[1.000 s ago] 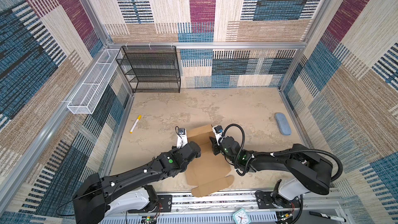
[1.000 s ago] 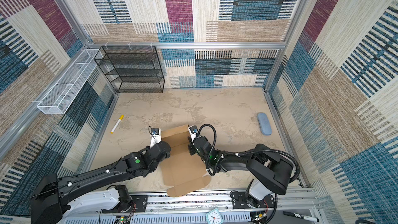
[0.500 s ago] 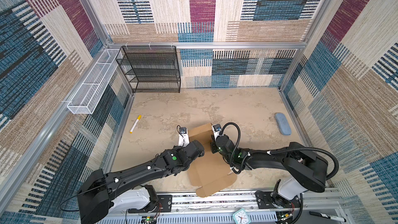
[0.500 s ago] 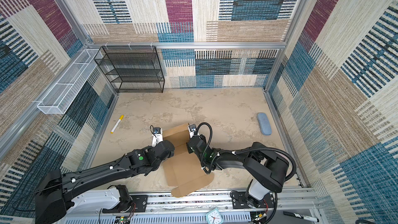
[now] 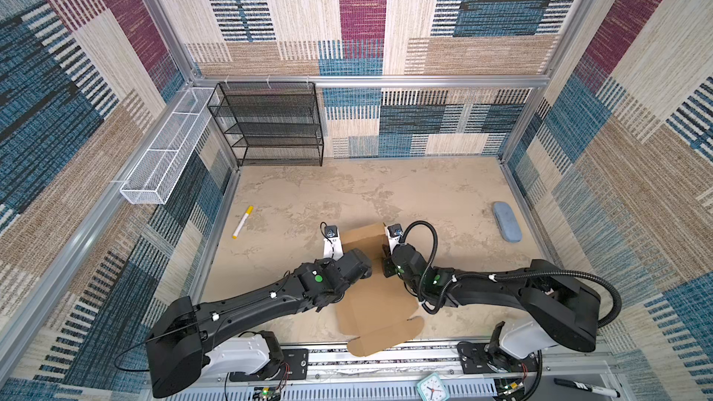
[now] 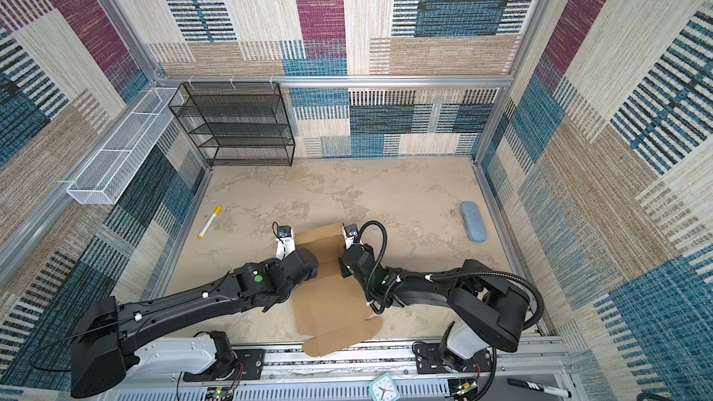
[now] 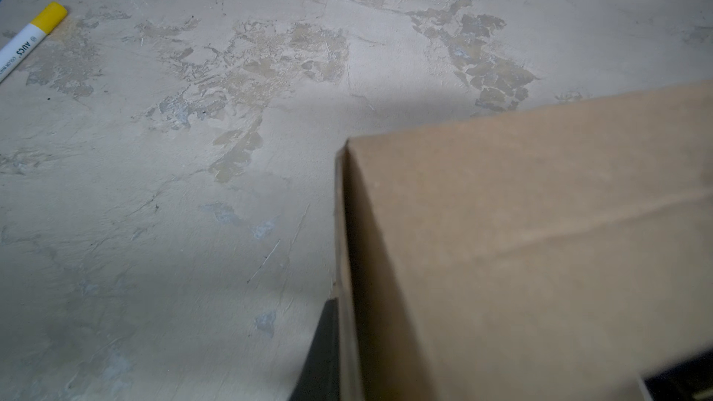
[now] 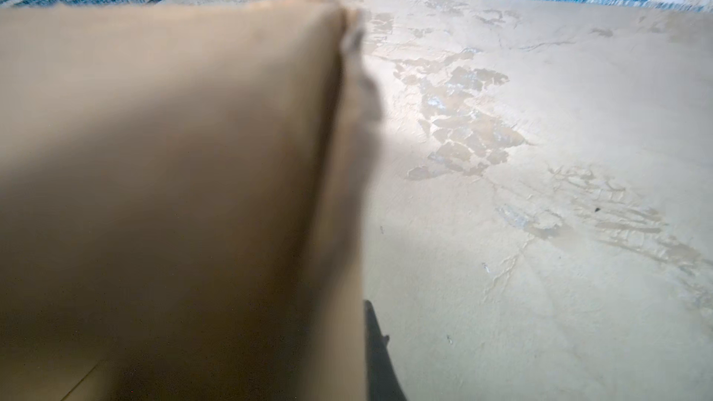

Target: Fold the paper box

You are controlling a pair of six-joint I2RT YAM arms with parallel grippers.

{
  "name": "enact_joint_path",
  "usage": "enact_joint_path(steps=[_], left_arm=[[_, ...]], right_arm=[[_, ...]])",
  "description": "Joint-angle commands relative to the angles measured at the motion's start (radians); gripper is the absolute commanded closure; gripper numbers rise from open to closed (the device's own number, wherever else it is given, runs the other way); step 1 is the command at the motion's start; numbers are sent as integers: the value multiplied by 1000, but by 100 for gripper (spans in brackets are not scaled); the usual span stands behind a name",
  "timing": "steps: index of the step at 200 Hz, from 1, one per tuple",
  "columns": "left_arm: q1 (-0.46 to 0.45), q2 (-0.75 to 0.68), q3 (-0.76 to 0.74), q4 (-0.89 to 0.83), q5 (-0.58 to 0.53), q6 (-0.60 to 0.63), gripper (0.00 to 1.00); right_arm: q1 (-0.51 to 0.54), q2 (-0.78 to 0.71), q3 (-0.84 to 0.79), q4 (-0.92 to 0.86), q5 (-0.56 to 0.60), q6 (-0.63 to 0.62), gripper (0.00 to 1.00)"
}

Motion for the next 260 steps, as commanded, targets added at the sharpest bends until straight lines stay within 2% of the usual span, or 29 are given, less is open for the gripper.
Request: enact_joint_path(steps=[1,18,54,76,104,150,184,220,227,232,239,260], left_arm=[[1,-5,15,-12,-72,-45,100],[2,-12,18,-13,-71,-44,100],[0,-41,9,-19,-78,-50,100],[-2,-44,11,-27,-84,-56,100],[-9,-41,17,-30,-92,-57,100],[-11,-34,1,-3,-97,-33,100],[-9,-15,2,27,-94,-13,100],[-10,19,29,39,-81,8,89],[-9,23,31,46,-77,14,84],[-9,23,32,52,-74,15,73],[-9,25,35,58,-70,18,67],[-9,24,36,78,-60,34,59]], right_arm=[[-31,-13,-23,-29,-89,53,88],[-39,-15,-30,-35,-94,66,85],[-39,-5,-5,-109,-4,97,100],[-40,32,50,-202,70,130,100],[-39,52,85,-250,110,144,100],[-38,27,80,-224,33,109,100],[-36,-18,26,-169,26,113,100],[-29,-51,1,-157,50,127,100],[-27,-54,-1,-164,61,134,100],[-25,-56,-1,-170,70,139,100],[-25,-59,-1,-175,73,143,100],[-25,-59,10,-207,92,162,100]])
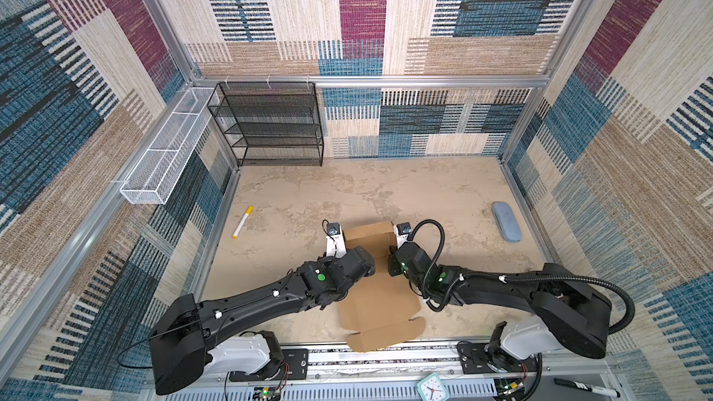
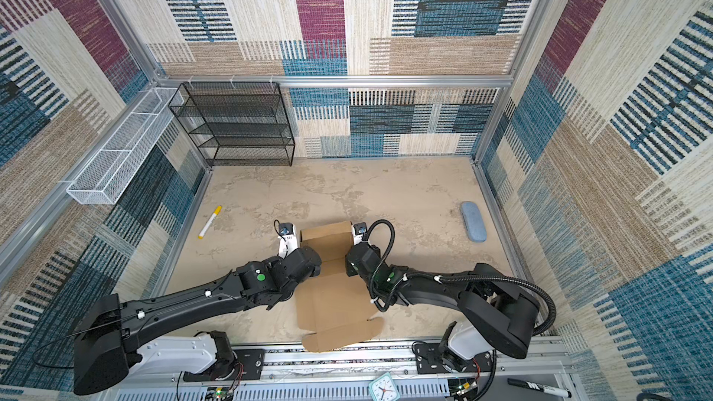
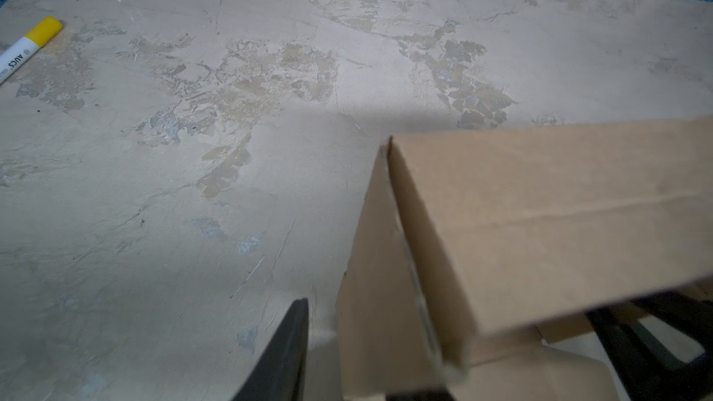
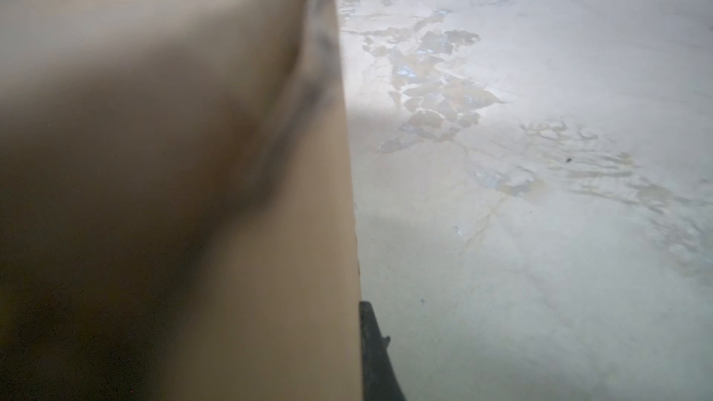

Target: Fold the paper box

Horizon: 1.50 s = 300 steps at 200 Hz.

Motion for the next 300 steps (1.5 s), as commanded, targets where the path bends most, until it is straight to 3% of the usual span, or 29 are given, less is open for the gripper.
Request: enact_joint_path(steps=[1,13,19,50,55,61,112,175,248,300], left_arm=[[2,0,10,34,-31,29,59],[2,-2,13,45,-23,44,58],[2,-3,14,46,-21,47,52],[2,-12,24,44,-3,66,49],[2,-15,26,40,-3,66,35],[1,-21,27,39,0,69,33],[2,-68,-2,51,23,133,33],[4,-25,-74,74,86,73,35],[42,-252,-340,504,310,267,35],[51,-249,-328,503,305,255,38]], right_arm=[[2,-6,7,-65,80,41,100],[2,-5,12,-80,89,52,100],[1,-7,14,-85,90,54,100],[2,-15,33,-127,87,63,100],[2,-19,38,-134,88,64,100],[3,-21,41,-144,89,65,100],[2,-40,82,-222,66,50,100],[2,-118,81,-234,45,67,100],[3,-209,100,-262,-13,79,100],[27,-215,116,-263,-16,107,100]])
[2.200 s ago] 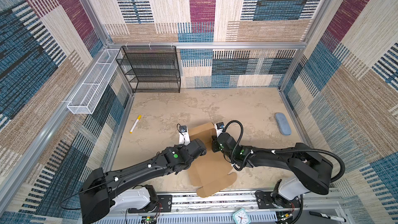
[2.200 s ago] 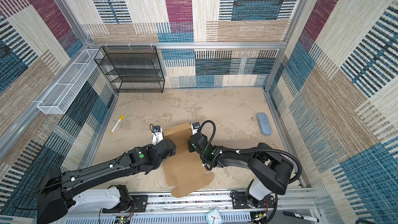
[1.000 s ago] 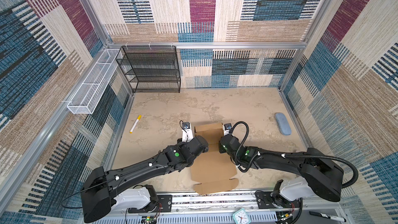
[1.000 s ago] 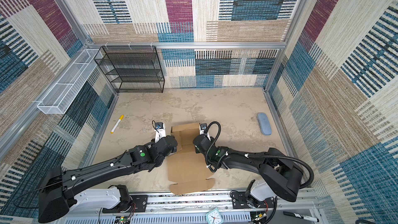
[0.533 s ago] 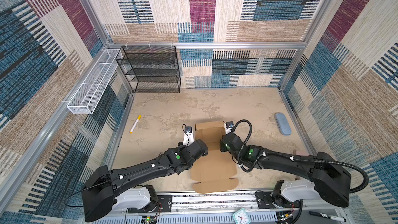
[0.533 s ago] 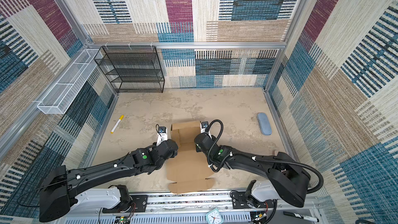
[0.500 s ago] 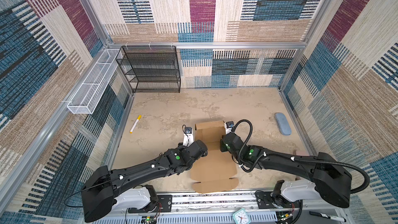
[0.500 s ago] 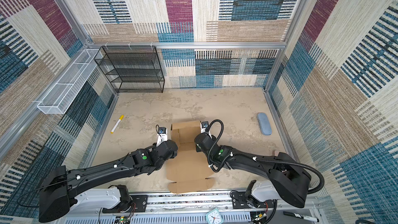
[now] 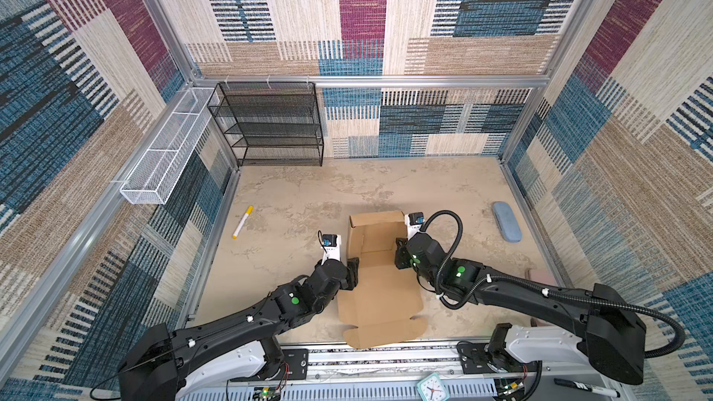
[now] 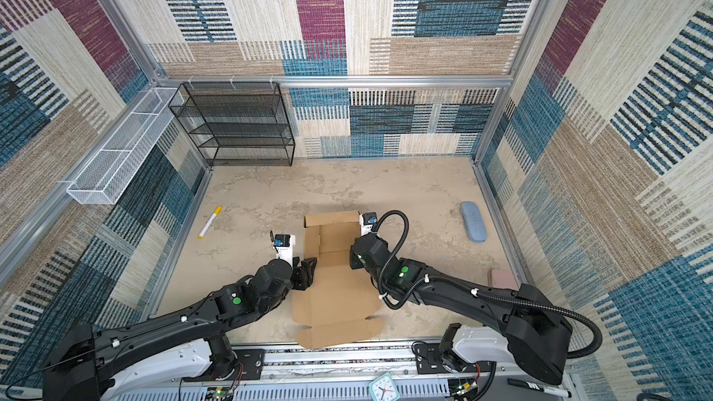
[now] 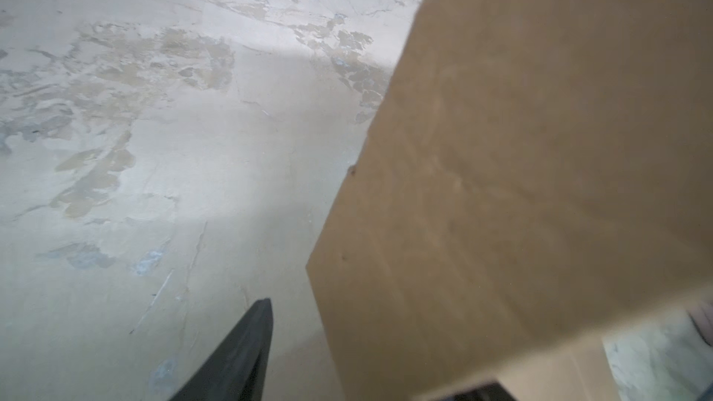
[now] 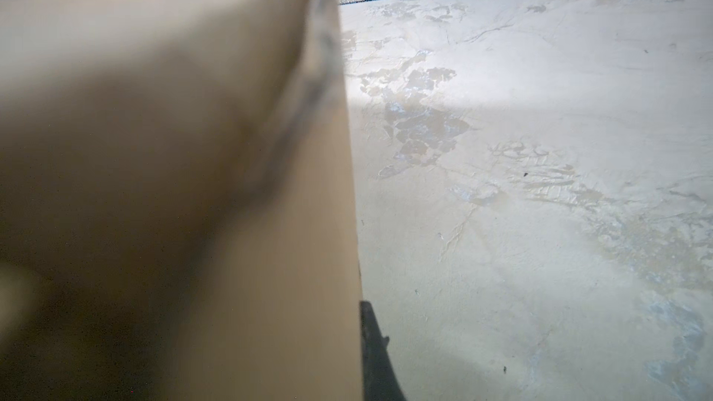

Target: Fold the paper box

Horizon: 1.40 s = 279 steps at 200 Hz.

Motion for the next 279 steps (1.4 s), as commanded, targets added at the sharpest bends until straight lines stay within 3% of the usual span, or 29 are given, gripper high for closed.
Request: enact_joint_path(steps=[1,72,118,172,240,270,279], left_arm=[[2,6,11,52,8,20,38],[2,29,106,-100,-135,56,51],[2,50,142,-120,-164,57,52],[1,44,146,-161,-187,60,75],[2,-25,96,-211,-211,24,83],[2,-53,88,-230,-225,34,100],[1,-63,84,-239,-231,32,100]], right_arm=[[21,1,13,15,5,26,100],[104,31,53,-60,154,29,100],[133,63,59,-66,186,42,100],[149,55,71,-99,225,46,100],[221,86,144,-158,332,42,100],[262,99,176,-174,358,51,100],[275,101,188,-182,363,53,100]])
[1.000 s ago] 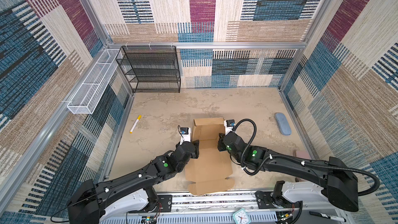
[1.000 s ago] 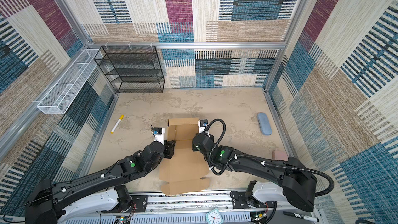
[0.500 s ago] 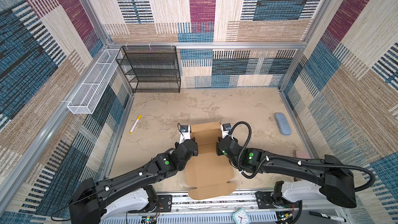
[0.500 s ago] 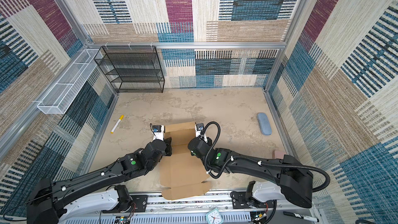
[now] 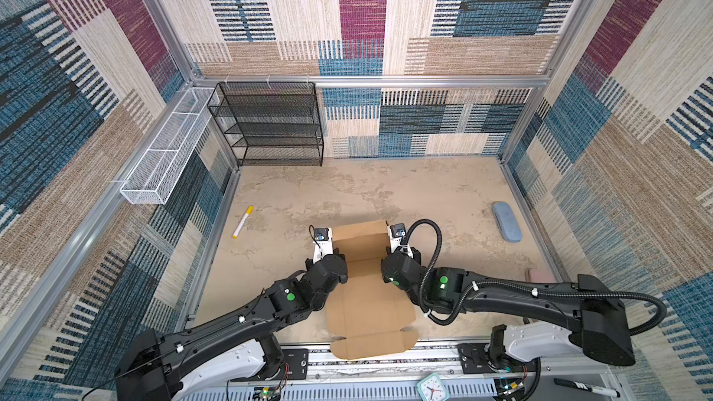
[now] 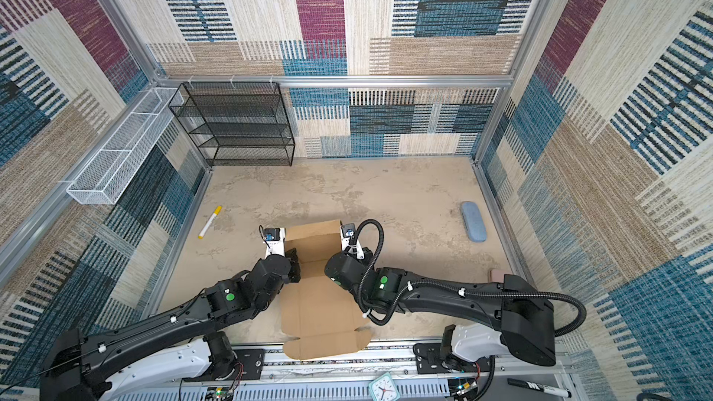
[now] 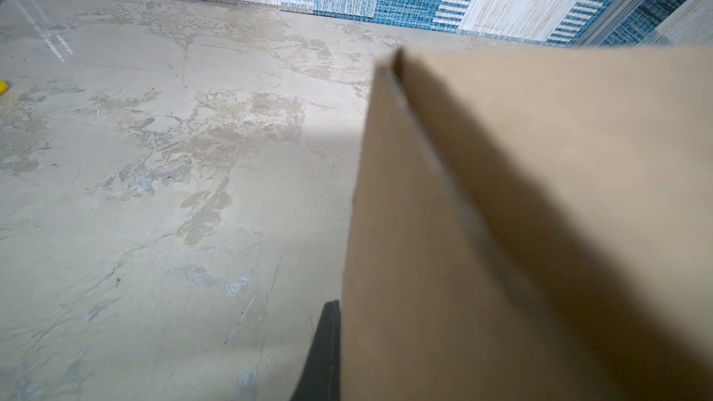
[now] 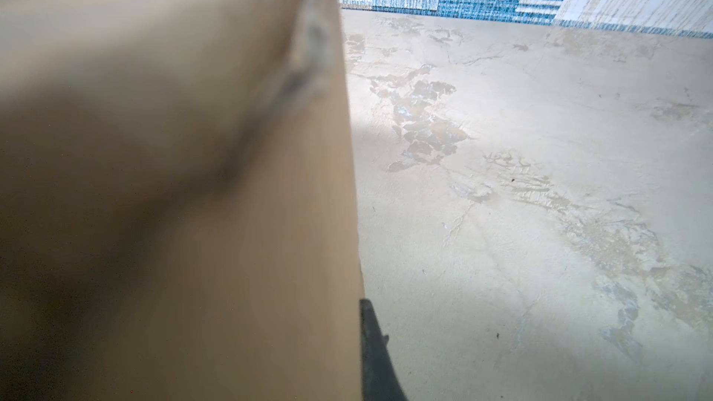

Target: Fold the paper box

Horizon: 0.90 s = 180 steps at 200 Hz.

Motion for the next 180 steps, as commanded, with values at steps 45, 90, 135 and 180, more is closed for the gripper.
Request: enact_joint_path(steps=[45,90,135,180], left_arm=[[0,-85,-55,-57,-71,-28,100],[2,-185,-113,-54,-146,-64,100],[8,-207,-136,-80,-171,-110,100],[46,-294,-193,-58,-132,-93,100]], right_arm=[[94,28,75,-3,75,36,100],[160,50,118,-22,94,50,100],[184,29,125,-4,102,35,100],[191,-1,120,5,91,24,100]])
